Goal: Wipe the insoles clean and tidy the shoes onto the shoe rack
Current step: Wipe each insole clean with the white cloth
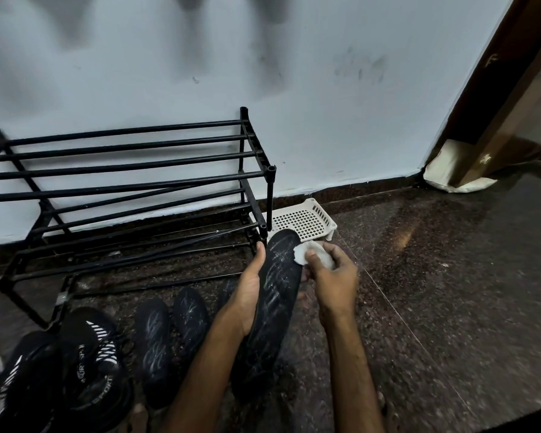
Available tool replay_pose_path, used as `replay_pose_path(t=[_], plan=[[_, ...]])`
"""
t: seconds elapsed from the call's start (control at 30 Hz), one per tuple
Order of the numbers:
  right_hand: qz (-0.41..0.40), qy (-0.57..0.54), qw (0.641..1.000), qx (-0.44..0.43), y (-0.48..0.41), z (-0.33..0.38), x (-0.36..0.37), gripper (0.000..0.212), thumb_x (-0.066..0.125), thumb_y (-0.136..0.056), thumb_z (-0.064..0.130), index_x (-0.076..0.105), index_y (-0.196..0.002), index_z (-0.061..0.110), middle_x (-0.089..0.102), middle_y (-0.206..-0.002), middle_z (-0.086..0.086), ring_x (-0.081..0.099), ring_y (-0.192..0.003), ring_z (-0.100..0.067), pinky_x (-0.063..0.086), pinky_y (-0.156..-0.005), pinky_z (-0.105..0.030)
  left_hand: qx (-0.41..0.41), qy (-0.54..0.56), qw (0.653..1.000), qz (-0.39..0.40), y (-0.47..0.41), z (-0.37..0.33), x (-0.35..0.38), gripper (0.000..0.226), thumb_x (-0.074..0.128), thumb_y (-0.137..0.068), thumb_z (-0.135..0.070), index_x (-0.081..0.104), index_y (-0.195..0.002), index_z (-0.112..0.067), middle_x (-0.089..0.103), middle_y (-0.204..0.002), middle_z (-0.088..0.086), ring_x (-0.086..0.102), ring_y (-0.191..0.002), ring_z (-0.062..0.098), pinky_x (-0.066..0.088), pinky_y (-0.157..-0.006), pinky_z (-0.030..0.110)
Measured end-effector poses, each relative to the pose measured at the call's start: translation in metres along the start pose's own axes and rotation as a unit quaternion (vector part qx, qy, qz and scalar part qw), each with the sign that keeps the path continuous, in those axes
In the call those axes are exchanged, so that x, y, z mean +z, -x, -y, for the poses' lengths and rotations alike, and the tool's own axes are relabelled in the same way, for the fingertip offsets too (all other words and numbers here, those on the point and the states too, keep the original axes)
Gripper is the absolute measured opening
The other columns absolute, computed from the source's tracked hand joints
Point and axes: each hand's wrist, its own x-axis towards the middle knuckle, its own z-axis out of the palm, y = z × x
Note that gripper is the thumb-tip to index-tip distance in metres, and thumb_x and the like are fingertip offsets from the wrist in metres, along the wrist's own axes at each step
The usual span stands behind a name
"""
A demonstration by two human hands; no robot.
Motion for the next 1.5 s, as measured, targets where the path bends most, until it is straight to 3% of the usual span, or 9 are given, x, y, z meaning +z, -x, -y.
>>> replay_pose_path(t=[0.1,0.2,0.53,0.67,0.83,1.0,1.17,1.33,1.5], plan=[[-0.075,0.030,0.994,-0.068,0.004,0.014,-0.005,0.035,0.070,-0.085,0.007,0.064,-0.118,0.019,0.064,-0.113,0.008,0.065,-0.087,-0.006,0.058,-0.061,-0.020,0.021,0.004,1.000,-0.004,-0.001,0.000,-0.002,0.087,0.040,-0.086,-0.068,0.057,-0.132,0.003,0.063,-0.120,0.022,0.068,-0.092,0.028,0.059,-0.075,0.041],[-0.097,0.147,0.970,-0.166,0.002,0.018,-0.009,0.036,0.068,-0.086,0.002,0.060,-0.119,0.014,0.062,-0.110,0.006,0.064,-0.090,-0.008,0.053,-0.062,-0.008,0.026,0.003,1.000,-0.004,-0.001,0.005,-0.001,0.081,0.044,-0.088,-0.066,0.058,-0.132,0.001,0.060,-0.128,0.021,0.064,-0.103,0.031,0.054,-0.089,0.045],[0.011,0.281,0.916,-0.288,0.014,0.001,0.008,0.024,0.067,-0.079,0.001,0.072,-0.101,0.011,0.064,-0.095,-0.005,0.062,-0.085,-0.023,0.055,-0.079,-0.042,0.055,0.086,0.995,0.009,0.000,0.022,0.007,0.052,0.037,-0.100,-0.040,0.076,-0.106,-0.007,0.073,-0.104,0.011,0.071,-0.095,0.021,0.057,-0.084,0.030],[-0.015,0.249,0.926,-0.282,0.017,0.014,0.014,0.015,0.068,-0.087,0.006,0.071,-0.102,0.005,0.064,-0.093,-0.003,0.057,-0.077,-0.010,0.052,-0.076,-0.017,0.046,0.082,0.996,0.000,-0.001,0.026,0.017,0.055,0.035,-0.099,-0.044,0.078,-0.099,-0.009,0.073,-0.102,0.011,0.071,-0.091,0.020,0.058,-0.080,0.027],[0.117,0.261,0.907,-0.308,0.021,0.021,0.017,0.018,0.068,-0.086,0.011,0.072,-0.104,0.013,0.064,-0.096,0.003,0.060,-0.084,-0.007,0.049,-0.079,-0.018,0.046,0.118,0.992,0.007,0.004,0.019,0.013,0.054,0.038,-0.097,-0.047,0.076,-0.099,-0.009,0.071,-0.099,0.012,0.068,-0.092,0.021,0.049,-0.088,0.031],[0.006,0.296,0.919,-0.262,0.018,0.022,0.010,0.017,0.070,-0.085,0.010,0.070,-0.103,0.011,0.063,-0.097,0.002,0.058,-0.081,-0.008,0.054,-0.077,-0.024,0.020,0.098,0.995,-0.002,0.009,0.021,0.018,0.056,0.045,-0.094,-0.046,0.062,-0.127,-0.004,0.067,-0.116,0.016,0.060,-0.112,0.026,0.039,-0.106,0.036],[0.147,0.269,0.903,-0.300,0.019,0.026,0.015,0.014,0.068,-0.088,0.021,0.073,-0.102,0.021,0.064,-0.095,0.011,0.061,-0.081,-0.004,0.048,-0.072,-0.017,0.038,0.121,0.992,0.003,0.007,0.015,0.011,0.051,0.048,-0.092,-0.048,0.072,-0.103,-0.005,0.070,-0.099,0.014,0.066,-0.096,0.024,0.042,-0.097,0.034],[0.042,0.320,0.910,-0.259,0.013,0.026,0.010,0.017,0.071,-0.087,0.021,0.072,-0.103,0.017,0.063,-0.096,0.009,0.053,-0.076,0.001,0.033,-0.067,0.001,0.012,0.118,0.993,0.010,0.006,0.014,0.014,0.055,0.046,-0.095,-0.050,0.069,-0.114,-0.004,0.069,-0.109,0.015,0.063,-0.106,0.026,0.038,-0.107,0.036],[0.166,0.276,0.899,-0.299,0.021,0.035,0.013,0.016,0.068,-0.085,0.022,0.073,-0.100,0.023,0.063,-0.096,0.014,0.061,-0.084,-0.003,0.051,-0.074,-0.022,0.012,0.123,0.992,-0.005,0.005,0.015,0.010,0.051,0.055,-0.090,-0.049,0.068,-0.113,-0.005,0.063,-0.111,0.016,0.059,-0.107,0.027,0.032,-0.110,0.036]])
